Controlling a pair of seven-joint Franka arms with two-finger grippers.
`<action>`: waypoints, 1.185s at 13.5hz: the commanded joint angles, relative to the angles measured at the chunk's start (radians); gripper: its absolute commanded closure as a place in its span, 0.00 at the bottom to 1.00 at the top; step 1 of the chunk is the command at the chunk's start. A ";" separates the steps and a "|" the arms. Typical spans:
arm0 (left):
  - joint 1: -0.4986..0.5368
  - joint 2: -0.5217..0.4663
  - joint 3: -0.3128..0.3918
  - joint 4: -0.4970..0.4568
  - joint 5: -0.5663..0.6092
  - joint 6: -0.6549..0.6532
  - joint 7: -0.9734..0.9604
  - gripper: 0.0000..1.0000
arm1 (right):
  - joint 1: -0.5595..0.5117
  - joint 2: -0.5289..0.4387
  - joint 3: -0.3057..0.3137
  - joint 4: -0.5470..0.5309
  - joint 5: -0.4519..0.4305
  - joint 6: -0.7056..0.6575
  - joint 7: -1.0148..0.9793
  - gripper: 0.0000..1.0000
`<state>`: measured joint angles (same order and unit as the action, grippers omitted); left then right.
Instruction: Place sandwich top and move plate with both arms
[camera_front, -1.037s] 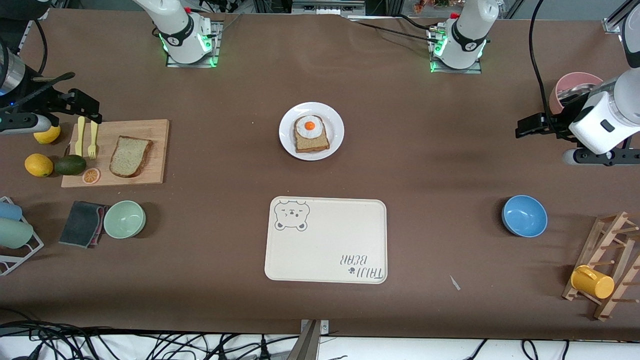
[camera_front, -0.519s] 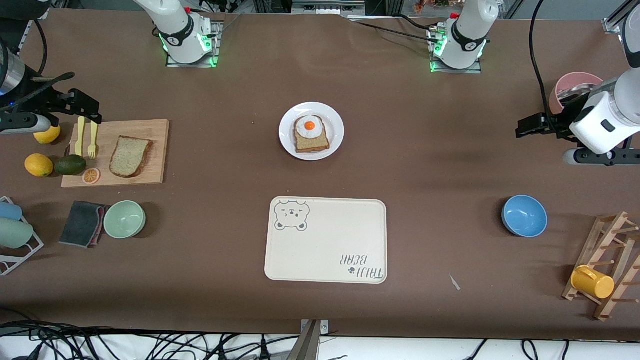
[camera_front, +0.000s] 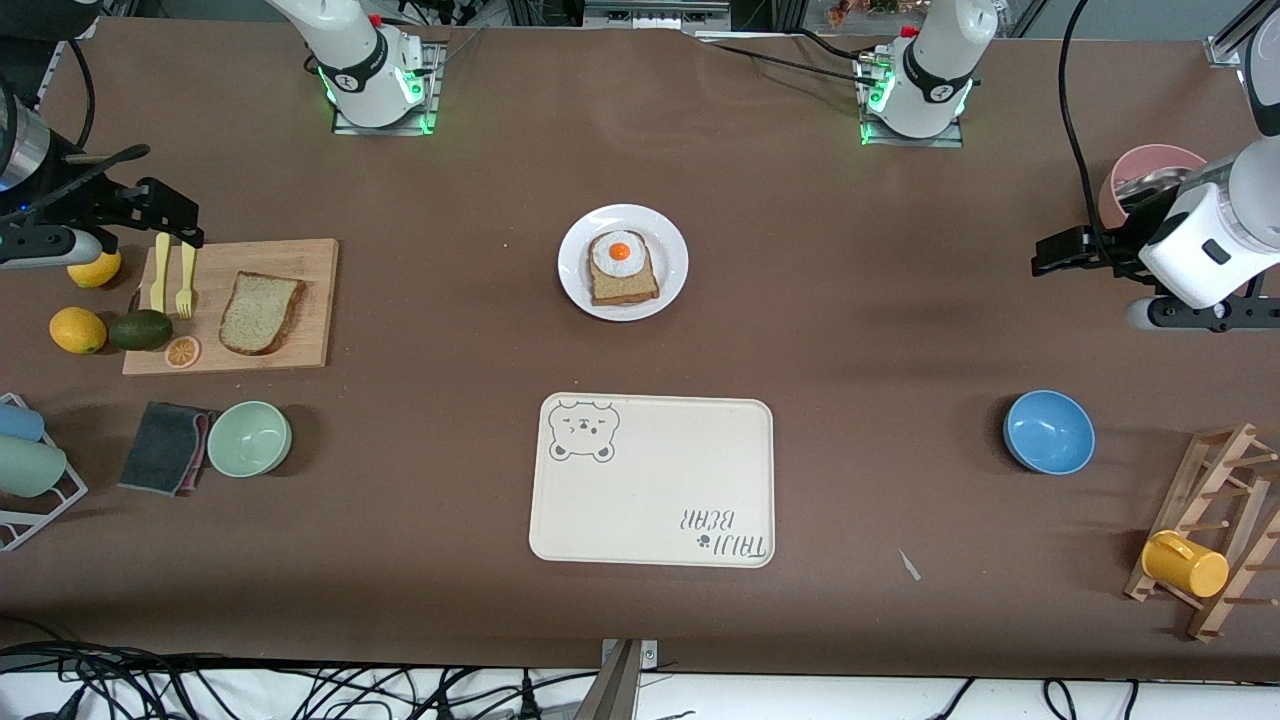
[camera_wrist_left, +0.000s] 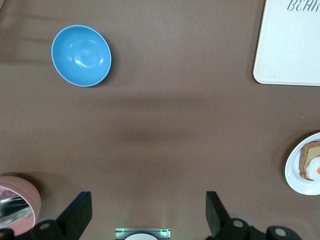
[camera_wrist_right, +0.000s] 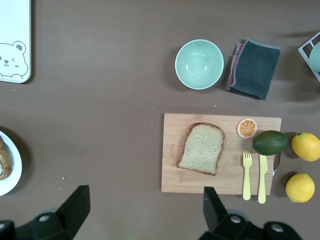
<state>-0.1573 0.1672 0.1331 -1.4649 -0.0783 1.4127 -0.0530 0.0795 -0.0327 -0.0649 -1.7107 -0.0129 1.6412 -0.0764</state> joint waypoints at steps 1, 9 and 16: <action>0.007 0.012 0.003 0.031 -0.026 -0.023 0.009 0.00 | -0.003 -0.013 0.007 -0.012 -0.001 0.006 -0.006 0.00; 0.007 0.014 0.000 0.031 -0.028 -0.035 0.009 0.00 | -0.003 -0.015 0.011 -0.009 -0.001 0.006 -0.005 0.00; 0.007 0.014 0.000 0.031 -0.028 -0.034 0.009 0.00 | 0.002 -0.013 0.013 -0.007 -0.002 0.006 -0.014 0.00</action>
<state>-0.1573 0.1675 0.1330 -1.4649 -0.0783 1.4012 -0.0530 0.0805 -0.0327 -0.0597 -1.7107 -0.0129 1.6412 -0.0775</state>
